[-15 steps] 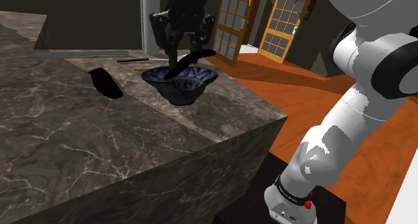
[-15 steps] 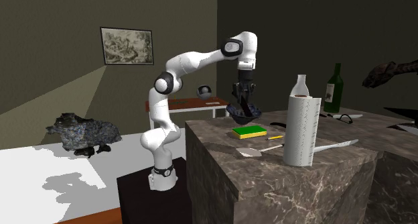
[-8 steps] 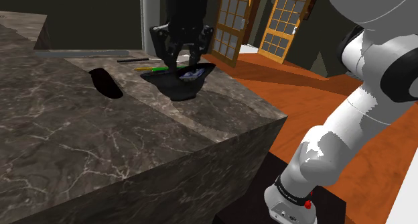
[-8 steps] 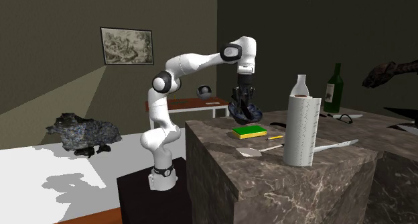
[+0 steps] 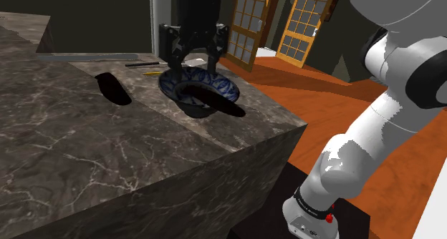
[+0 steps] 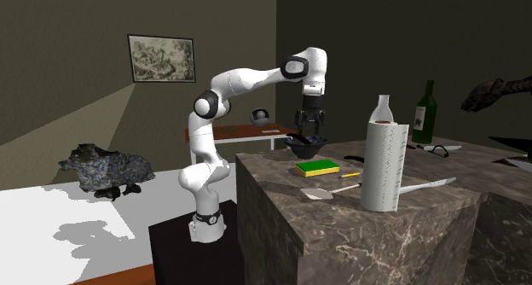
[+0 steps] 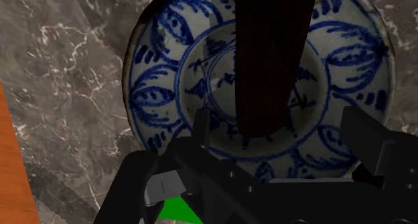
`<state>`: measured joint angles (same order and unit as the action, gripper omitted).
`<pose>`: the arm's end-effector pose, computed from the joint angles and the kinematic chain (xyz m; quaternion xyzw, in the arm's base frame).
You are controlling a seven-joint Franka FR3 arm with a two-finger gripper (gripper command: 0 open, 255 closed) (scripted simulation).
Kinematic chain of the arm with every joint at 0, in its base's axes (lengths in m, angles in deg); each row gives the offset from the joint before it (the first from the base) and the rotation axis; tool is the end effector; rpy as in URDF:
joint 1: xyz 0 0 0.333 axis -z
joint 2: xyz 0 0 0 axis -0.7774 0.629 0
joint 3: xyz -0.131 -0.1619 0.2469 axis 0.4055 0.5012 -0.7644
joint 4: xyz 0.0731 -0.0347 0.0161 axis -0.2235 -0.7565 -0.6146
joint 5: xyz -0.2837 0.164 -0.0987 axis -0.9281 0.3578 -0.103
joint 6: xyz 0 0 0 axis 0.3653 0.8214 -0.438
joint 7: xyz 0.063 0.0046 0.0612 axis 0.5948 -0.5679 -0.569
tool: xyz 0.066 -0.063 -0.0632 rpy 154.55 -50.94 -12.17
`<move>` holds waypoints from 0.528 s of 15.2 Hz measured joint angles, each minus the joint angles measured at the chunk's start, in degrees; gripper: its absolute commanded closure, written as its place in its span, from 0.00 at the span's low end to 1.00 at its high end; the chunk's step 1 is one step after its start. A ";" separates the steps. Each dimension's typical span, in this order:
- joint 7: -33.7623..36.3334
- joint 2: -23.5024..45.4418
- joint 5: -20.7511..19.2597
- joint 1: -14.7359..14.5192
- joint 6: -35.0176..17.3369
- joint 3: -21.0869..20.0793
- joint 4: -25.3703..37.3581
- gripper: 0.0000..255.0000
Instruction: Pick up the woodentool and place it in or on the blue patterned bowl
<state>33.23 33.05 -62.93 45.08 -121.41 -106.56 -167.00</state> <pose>0.3192 0.3038 0.6974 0.9981 -0.0530 0.0007 0.0309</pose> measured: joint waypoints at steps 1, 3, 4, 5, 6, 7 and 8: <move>0.01 0.03 -0.02 0.01 0.02 0.00 0.01 0.00; 0.01 -0.01 0.01 0.01 -0.01 0.01 -0.08 0.00; 0.38 0.86 -0.44 -0.10 1.02 -0.30 1.69 0.00; 1.22 2.37 -1.22 -0.40 2.86 -0.96 4.79 0.00; 1.93 4.09 -2.19 -0.74 5.18 -1.58 8.52 0.00; 2.33 5.53 -3.09 -1.03 7.17 -2.01 11.65 0.00; 2.81 6.47 -3.67 -1.33 8.42 -2.37 13.62 0.00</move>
<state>36.04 39.52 -66.60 43.75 -113.00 -108.93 -153.39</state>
